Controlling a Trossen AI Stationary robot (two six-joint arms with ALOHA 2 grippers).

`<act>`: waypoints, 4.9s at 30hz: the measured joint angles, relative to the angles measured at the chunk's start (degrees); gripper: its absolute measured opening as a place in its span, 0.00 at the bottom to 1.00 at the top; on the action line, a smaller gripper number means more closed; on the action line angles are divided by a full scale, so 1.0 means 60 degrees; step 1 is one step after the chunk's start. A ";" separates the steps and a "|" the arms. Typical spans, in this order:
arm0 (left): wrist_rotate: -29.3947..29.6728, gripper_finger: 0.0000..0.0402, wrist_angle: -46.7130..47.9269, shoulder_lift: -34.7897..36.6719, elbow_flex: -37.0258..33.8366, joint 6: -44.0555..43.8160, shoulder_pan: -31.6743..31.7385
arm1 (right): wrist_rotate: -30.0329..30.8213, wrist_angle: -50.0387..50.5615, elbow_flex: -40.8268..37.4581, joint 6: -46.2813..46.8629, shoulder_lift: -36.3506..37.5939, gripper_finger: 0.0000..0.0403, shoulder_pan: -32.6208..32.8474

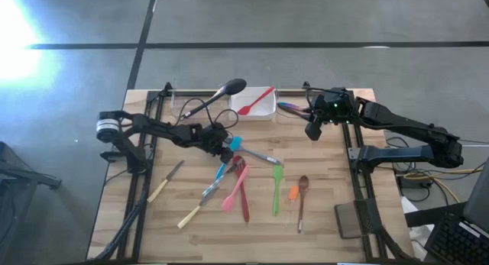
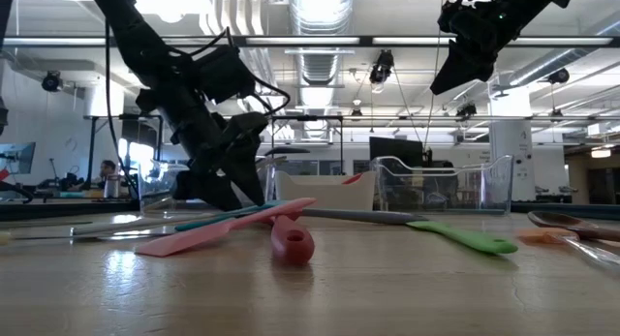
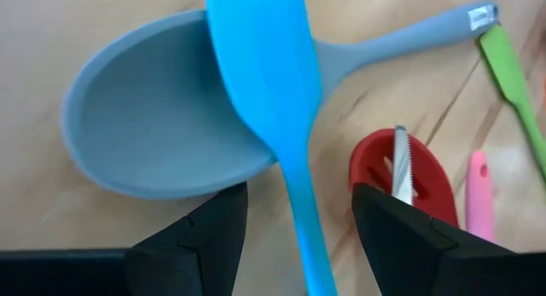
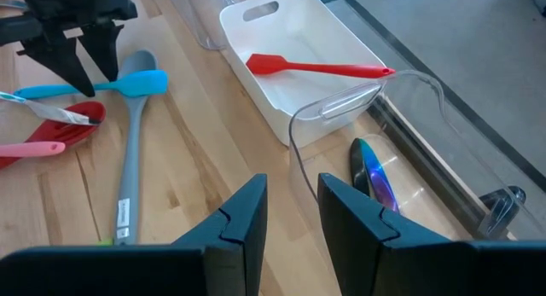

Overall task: Pick & Place Kitchen Items
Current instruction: Put the blue spatula into the white bin

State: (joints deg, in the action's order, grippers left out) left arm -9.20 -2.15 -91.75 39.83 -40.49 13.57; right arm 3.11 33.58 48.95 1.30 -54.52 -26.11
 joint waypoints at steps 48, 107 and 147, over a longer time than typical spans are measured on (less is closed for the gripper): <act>0.0547 0.05 -0.0857 0.3212 -0.0007 0.2496 -0.0228 | -0.0004 0.0018 0.0000 0.0113 0.0000 0.24 -0.0004; 0.3644 0.05 -0.1679 0.2082 0.3034 2.3646 -0.3917 | -0.7810 -1.0031 0.0841 0.7798 -0.4676 0.22 0.1048; 0.3679 0.05 -0.1570 0.2082 0.3231 2.3667 -0.3990 | -0.7990 -0.7991 0.2091 0.6969 -0.5155 0.36 0.1136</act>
State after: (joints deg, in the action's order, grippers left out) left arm 12.87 -11.57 -79.26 59.22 101.51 -10.37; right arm -44.82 -14.36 61.49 43.11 -85.45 -19.29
